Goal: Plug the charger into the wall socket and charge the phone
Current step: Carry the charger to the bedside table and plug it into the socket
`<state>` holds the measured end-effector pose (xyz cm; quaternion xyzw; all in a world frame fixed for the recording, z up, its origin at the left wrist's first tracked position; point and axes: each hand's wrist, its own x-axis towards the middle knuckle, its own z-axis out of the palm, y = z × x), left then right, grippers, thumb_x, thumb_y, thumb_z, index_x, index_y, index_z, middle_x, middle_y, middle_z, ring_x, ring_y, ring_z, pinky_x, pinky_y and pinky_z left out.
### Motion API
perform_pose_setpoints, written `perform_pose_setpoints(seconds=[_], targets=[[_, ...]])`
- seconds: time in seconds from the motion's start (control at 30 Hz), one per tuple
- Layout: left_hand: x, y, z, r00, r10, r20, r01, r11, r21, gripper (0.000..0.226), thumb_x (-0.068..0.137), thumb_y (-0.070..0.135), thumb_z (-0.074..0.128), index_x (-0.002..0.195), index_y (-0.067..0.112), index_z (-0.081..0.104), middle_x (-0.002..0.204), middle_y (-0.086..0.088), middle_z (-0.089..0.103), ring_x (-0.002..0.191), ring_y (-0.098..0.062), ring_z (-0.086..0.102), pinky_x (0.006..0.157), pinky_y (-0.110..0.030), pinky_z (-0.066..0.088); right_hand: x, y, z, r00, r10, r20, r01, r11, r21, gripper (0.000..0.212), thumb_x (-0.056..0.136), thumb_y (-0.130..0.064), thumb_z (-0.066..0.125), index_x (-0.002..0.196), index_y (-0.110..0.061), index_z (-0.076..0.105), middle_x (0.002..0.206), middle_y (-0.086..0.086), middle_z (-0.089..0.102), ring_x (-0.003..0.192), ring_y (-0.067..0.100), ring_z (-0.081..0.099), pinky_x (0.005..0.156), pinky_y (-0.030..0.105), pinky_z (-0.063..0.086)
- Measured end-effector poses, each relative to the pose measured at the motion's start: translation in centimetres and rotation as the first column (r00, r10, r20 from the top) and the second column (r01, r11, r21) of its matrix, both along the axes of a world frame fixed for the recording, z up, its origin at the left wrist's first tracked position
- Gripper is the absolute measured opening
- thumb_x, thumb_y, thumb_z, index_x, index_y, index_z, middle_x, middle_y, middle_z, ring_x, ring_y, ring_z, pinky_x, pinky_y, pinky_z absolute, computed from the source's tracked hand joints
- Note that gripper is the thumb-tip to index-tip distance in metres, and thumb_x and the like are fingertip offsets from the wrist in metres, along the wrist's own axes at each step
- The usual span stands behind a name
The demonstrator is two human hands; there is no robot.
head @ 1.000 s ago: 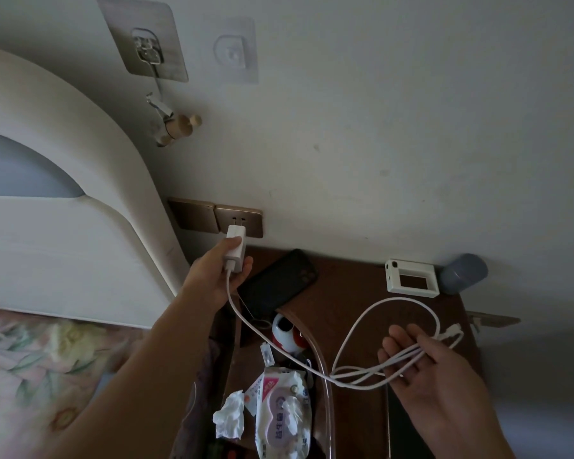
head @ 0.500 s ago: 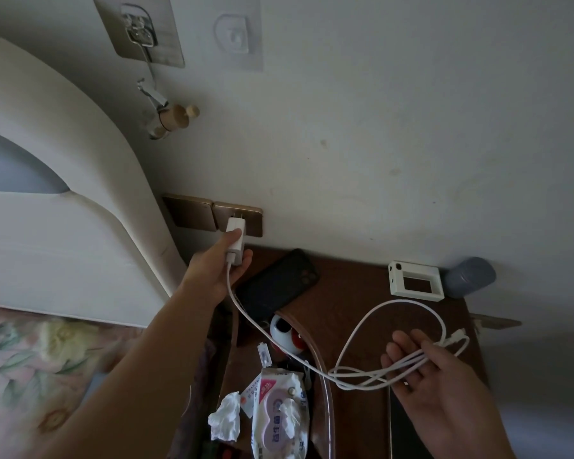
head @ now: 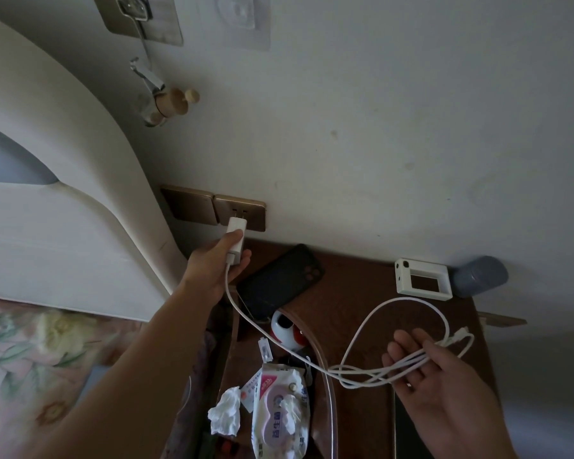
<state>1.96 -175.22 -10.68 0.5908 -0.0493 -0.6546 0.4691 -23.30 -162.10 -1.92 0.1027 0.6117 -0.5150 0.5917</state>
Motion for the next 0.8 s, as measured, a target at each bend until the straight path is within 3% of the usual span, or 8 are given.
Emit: perform_pose_setpoints(seconds=[0.17,0.4,0.8], targets=[[0.0,-0.3,-0.2,1.000,-0.005,0.022,0.006,0.999,-0.034,0.029,0.083,0.022,0.069,0.105,0.014,0.051,0.113,-0.015,0.057,0.101,-0.025,0.064,0.084,-0.036,0.056,0.1,-0.1,-0.3,1.000,0.007,-0.008,-0.007,1.000,0.006,0.018,0.100,-0.014,0.039,0.096,-0.012,0.056,0.093,0.010,0.063,0.088,0.023,0.059,0.092,0.040,0.040],[-0.2,-0.5,-0.2,0.999,0.045,-0.013,-0.045,0.999,0.003,0.056,0.080,0.026,0.071,0.128,0.011,0.046,0.118,-0.015,0.054,0.100,-0.026,0.064,0.074,-0.032,0.058,0.2,-0.5,-0.6,1.000,0.012,-0.004,-0.012,1.000,0.023,0.018,0.100,-0.014,0.039,0.096,-0.012,0.057,0.094,0.010,0.064,0.089,0.023,0.059,0.090,0.040,0.040],[-0.2,-1.6,-0.1,0.997,0.060,0.047,-0.062,0.997,0.051,0.058,0.076,0.029,0.075,0.125,0.015,0.046,0.123,-0.016,0.052,0.099,-0.027,0.065,0.072,-0.033,0.060,0.2,-0.8,-0.9,1.000,0.015,-0.002,-0.015,0.999,0.049,0.018,0.099,-0.014,0.041,0.098,-0.012,0.058,0.093,0.010,0.065,0.088,0.023,0.060,0.081,0.039,0.044]])
